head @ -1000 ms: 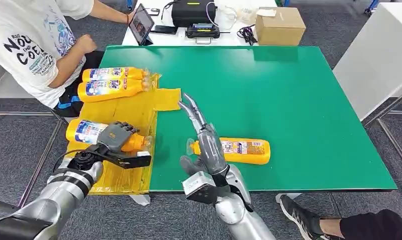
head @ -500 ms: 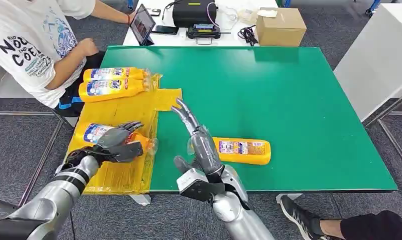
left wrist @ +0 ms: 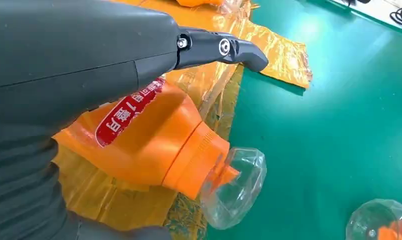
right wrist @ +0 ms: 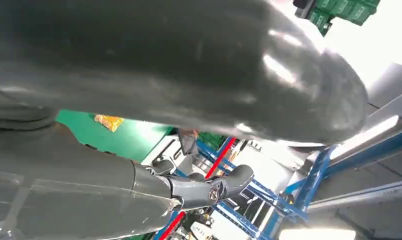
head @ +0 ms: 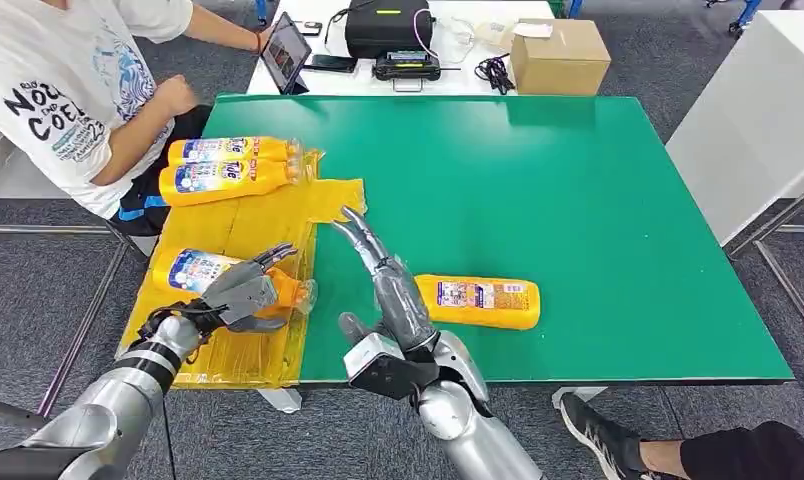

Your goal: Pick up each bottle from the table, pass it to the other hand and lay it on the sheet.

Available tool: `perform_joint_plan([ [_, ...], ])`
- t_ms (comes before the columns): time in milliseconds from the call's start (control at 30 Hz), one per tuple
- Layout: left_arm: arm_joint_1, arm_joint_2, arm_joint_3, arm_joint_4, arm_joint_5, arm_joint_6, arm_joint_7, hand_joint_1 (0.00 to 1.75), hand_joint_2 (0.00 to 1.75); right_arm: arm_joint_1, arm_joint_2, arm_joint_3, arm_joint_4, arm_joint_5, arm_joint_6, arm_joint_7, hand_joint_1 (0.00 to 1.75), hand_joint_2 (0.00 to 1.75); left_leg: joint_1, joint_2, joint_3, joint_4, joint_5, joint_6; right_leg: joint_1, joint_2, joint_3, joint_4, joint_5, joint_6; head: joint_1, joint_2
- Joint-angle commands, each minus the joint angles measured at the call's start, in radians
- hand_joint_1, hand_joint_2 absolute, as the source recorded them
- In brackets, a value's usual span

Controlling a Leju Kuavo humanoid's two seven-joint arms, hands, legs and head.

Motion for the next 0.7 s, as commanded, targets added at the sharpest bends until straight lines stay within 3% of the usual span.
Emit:
perform_joint_plan([
  [33, 0.037, -0.007, 0.023, 0.045, -0.002, -0.014, 0.008, 0.00, 1.75, -0.048, -0.016, 0.025, 0.071, -0.001, 0.002, -0.002, 0.00, 0.00, 0.001, 0.004, 0.004, -0.001, -0.001, -0.001, 0.001, 0.003, 0.003, -0.002, 0.000, -0.002, 0.000, 0.000],
  [100, 0.037, -0.007, 0.023, 0.045, -0.002, -0.014, 0.008, 0.00, 1.75, -0.048, -0.016, 0.025, 0.071, -0.001, 0.002, -0.002, 0.00, 0.00, 0.001, 0.005, 0.004, -0.001, -0.002, -0.002, 0.001, 0.004, 0.004, -0.002, 0.000, -0.002, 0.000, 0.000],
  [267, 0.059, -0.010, 0.060, 0.024, 0.178, -0.207, -0.078, 0.00, 1.75, -0.064, -0.013, 0.027, 0.104, -0.016, 0.011, -0.007, 0.00, 0.00, 0.000, 0.003, 0.004, -0.001, -0.001, -0.001, 0.001, 0.003, 0.003, -0.001, 0.000, -0.002, 0.000, 0.000],
  [333, 0.071, -0.013, 0.104, 0.010, 0.276, -0.311, -0.115, 0.00, 1.75, -0.069, -0.011, 0.030, 0.125, -0.016, 0.014, -0.011, 0.00, 0.00, 0.001, 0.004, 0.004, -0.001, -0.001, -0.001, 0.001, 0.003, 0.003, -0.002, 0.000, -0.002, 0.000, 0.000],
  [433, 0.097, -0.067, 0.231, -0.060, 0.517, -0.406, -0.130, 0.00, 1.75, -0.060, -0.007, 0.030, 0.133, -0.004, -0.009, -0.018, 0.00, 0.00, 0.001, 0.004, 0.004, -0.001, -0.001, -0.001, 0.001, 0.003, 0.003, -0.002, 0.000, -0.002, 0.000, 0.000],
  [467, 0.107, -0.099, 0.252, -0.121, 0.589, -0.347, -0.134, 0.00, 1.75, -0.056, -0.014, 0.032, 0.127, 0.020, -0.028, -0.004, 0.00, 0.00, 0.001, 0.004, 0.004, -0.001, -0.002, -0.002, 0.001, 0.003, 0.004, -0.002, 0.000, -0.002, 0.000, 0.000],
  [533, 0.149, -0.150, 0.229, -0.311, 0.583, 0.079, -0.134, 0.00, 1.75, -0.049, -0.033, 0.030, 0.115, 0.075, -0.061, 0.048, 0.00, 0.00, 0.001, 0.001, 0.001, 0.000, -0.001, -0.001, 0.001, 0.000, 0.002, -0.001, -0.001, -0.001, 0.000, 0.000],
  [567, 0.176, -0.177, 0.226, -0.410, 0.625, 0.184, -0.134, 0.00, 1.75, -0.052, -0.054, 0.031, 0.113, 0.125, -0.076, 0.089, 0.00, 0.00, 0.002, 0.002, 0.002, 0.001, -0.002, -0.002, 0.002, 0.000, 0.002, -0.001, -0.001, -0.002, 0.000, 0.000],
  [600, 0.206, -0.181, 0.213, -0.499, 0.630, 0.266, -0.134, 0.00, 1.75, -0.063, -0.070, 0.032, 0.129, 0.155, -0.071, 0.130, 0.00, 1.75, 0.002, -0.001, -0.001, 0.001, -0.001, -0.001, 0.002, -0.003, 0.000, -0.001, -0.001, -0.001, 0.000, 0.000],
  [633, 0.231, -0.187, 0.214, -0.551, 0.666, 0.325, -0.134, 0.00, 1.75, -0.077, -0.089, 0.032, 0.146, 0.194, -0.070, 0.168, 0.00, 1.75, 0.002, -0.001, -0.001, 0.001, -0.001, -0.001, 0.002, -0.003, -0.001, -0.001, -0.001, -0.001, 0.000, 0.000],
  [700, 0.280, -0.200, 0.256, -0.654, 0.827, 0.278, -0.134, 0.00, 1.75, -0.101, -0.113, 0.011, 0.184, 0.252, -0.096, 0.216, 0.00, 1.75, 0.002, 0.001, 0.000, 0.001, -0.002, -0.001, 0.002, -0.001, 0.000, -0.001, -0.001, -0.002, 0.000, 0.000],
])
